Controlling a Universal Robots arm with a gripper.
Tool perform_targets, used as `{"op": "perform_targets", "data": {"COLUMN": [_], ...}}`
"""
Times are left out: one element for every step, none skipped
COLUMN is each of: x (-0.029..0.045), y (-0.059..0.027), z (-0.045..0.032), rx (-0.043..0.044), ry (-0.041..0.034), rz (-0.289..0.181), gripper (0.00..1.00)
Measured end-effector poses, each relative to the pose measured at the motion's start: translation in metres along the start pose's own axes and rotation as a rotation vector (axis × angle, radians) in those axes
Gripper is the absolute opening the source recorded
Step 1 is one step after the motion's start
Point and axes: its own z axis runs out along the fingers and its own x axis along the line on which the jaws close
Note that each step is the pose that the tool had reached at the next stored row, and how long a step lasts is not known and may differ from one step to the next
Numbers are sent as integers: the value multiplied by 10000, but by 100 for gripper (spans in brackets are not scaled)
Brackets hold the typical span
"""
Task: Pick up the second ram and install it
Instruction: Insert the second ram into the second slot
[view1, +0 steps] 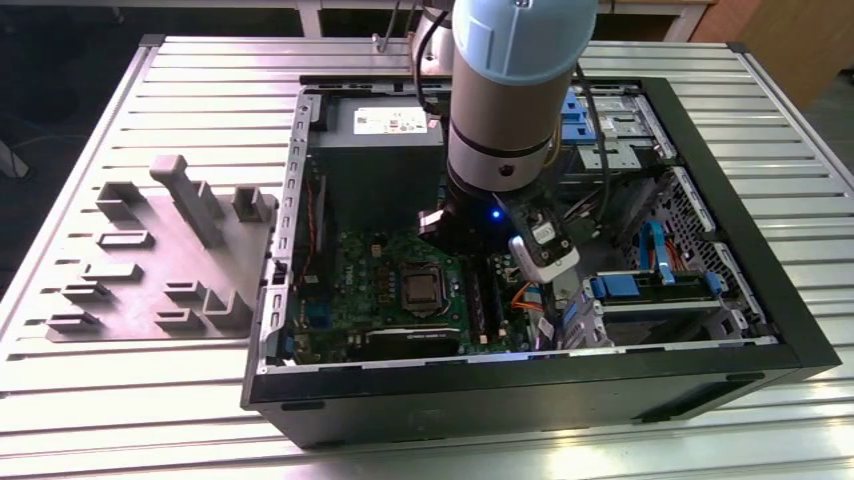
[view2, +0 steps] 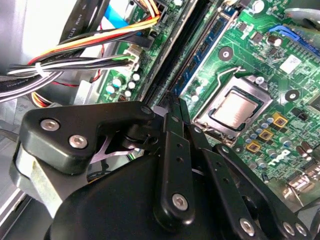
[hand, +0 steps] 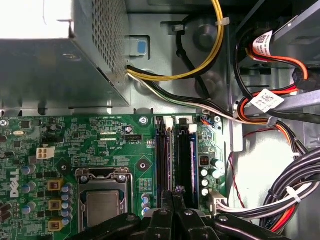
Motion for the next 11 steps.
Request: {"op": "perform_targets", "data": {"x": [0,0,0,0,1,1,1,1,1,1,1], "y": [0,0,0,0,-1,-2,-2,-2,-2,-1,-2], "z": [0,0,0,5,13,19,22,22,22,23,23], "rx": [-1,-2,-3,-6,-4,-2,-2,-2,-2,-3,-4], "ry": [0,0,0,-1,1,1,0,1,1,1,0], "rz": [0,0,0,0,0,-1,0,0,0,0,0], "gripper": [11,11,11,11,11,11,11,11,11,11,11]}}
